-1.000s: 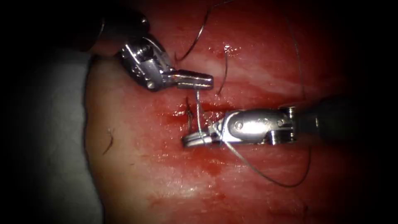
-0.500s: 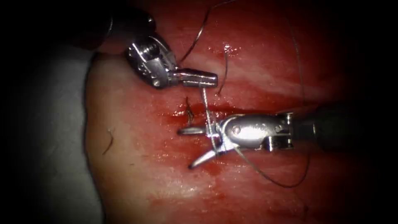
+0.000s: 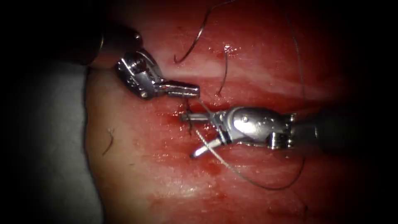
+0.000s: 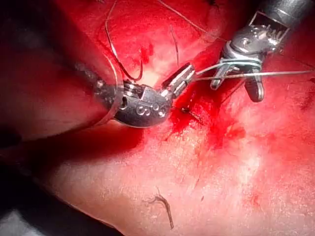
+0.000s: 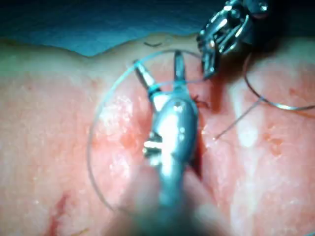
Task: Wound Closure
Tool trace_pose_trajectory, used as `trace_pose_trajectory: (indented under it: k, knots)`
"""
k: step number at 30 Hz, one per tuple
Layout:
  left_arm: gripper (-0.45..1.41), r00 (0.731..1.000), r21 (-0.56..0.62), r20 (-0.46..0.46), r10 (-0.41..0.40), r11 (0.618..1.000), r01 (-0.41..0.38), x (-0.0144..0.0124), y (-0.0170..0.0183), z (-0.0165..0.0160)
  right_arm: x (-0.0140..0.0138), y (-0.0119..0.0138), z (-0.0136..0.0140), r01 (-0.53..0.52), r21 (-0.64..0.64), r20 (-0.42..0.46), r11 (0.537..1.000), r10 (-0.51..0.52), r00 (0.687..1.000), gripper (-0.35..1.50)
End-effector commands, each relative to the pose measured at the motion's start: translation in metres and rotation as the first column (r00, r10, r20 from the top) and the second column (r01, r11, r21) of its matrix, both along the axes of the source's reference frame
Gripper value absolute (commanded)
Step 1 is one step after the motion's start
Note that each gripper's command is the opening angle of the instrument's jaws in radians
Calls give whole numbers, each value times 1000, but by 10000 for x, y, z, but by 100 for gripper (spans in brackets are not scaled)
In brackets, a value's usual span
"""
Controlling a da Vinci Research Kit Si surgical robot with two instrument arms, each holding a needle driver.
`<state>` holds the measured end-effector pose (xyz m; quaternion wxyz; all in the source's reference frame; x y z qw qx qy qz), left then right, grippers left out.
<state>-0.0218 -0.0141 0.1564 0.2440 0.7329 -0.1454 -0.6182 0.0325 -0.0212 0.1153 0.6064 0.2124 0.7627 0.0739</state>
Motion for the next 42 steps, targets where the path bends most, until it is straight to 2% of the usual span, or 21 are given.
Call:
trace_pose_trajectory:
  k: [1, 5, 14, 17, 23, 27, 32, 35, 37, 42]
  knots:
    - [-45, 1000, 8, 5, 3, 1000, -3, -2, -9, 4, 2, -4, 3, -11, 10, -15, 1000, 11, 1000, 79]
    - [-45, 1000, 10, 4, 8, 1000, -9, 1, -19, 3, -3, 1, 1, -29, 23, -42, 999, 30, 999, 79]
    - [-45, 1000, 33, -18, 24, 999, -23, -6, -52, 20, -18, 8, 3, -74, 40, -29, 996, 76, 997, 78]
    - [-45, 999, 40, -26, 29, 999, -28, -9, -65, 26, -26, 14, 6, -121, 58, 1, 991, 121, 993, 69]
    - [-45, 999, 59, -38, 25, 998, -23, -14, -74, 25, -40, 20, 15, -233, 144, 135, 962, 215, 967, 52]
    - [-45, 999, 67, -47, 15, 998, -12, -18, -81, 19, -47, 17, 21, -312, 206, 218, 928, 267, 939, 42]
    - [-45, 997, 107, -78, -17, 994, 25, -27, -87, 6, -52, 12, 27, -416, 223, 306, 882, 342, 888, 39]
    - [-45, 991, 195, -128, -47, 978, 72, -33, -90, -2, -57, 12, 29, -471, 212, 362, 856, 379, 852, 39]
    - [-45, 987, 203, -147, -71, 974, 100, -37, -89, -7, -62, 13, 30, -494, 209, 413, 844, 382, 827, 39]
    - [-45, 974, 237, -196, -117, 958, 163, -53, -84, -12, -75, 15, 34, -559, 195, 469, 806, 424, 775, 42]
